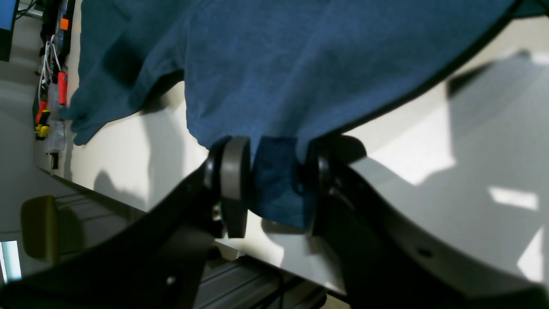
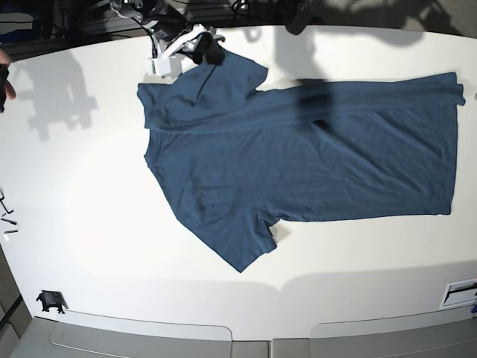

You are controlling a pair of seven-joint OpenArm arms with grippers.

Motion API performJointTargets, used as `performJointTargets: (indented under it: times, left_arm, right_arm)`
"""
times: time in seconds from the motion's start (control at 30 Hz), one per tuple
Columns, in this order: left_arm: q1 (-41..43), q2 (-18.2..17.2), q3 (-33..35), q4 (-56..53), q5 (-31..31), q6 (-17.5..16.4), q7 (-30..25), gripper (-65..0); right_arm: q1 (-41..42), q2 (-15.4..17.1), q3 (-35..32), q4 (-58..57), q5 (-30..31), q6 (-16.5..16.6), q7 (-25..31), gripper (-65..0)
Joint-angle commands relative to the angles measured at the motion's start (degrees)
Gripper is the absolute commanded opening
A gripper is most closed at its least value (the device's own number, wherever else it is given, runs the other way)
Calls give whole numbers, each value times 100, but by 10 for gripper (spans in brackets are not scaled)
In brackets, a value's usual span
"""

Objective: Fold the T-shirt properly
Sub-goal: 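Open the right gripper and move it to the sleeve beside it, then grasp the sleeve and side edge with the right gripper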

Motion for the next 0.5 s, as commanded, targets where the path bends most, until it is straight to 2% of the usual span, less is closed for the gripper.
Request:
performJointTargets:
  times: [0.0, 0.1, 0.27, 0.37, 0.47]
  left_arm:
    - [2, -175, -66, 96, -138, -20, -140, -425]
    - [2, -175, -66, 96, -138, -20, -140, -425]
    - [2, -175, -66, 96, -138, -20, -142, -425]
    - [2, -175, -66, 96, -138, -22, -142, -425]
    - [4, -175, -66, 96, -138, -20, -160, -425]
  right_arm:
    - [-68, 15, 0, -7, -155, -66, -232, -498]
    - [-66, 15, 0, 22, -151, -61, -229, -650]
    - [-66, 15, -2, 295, -74, 282, -227, -650]
    - [-9, 15, -7, 549, 195, 319, -214, -650]
    - [297, 15, -7, 632, 181, 389, -205, -650]
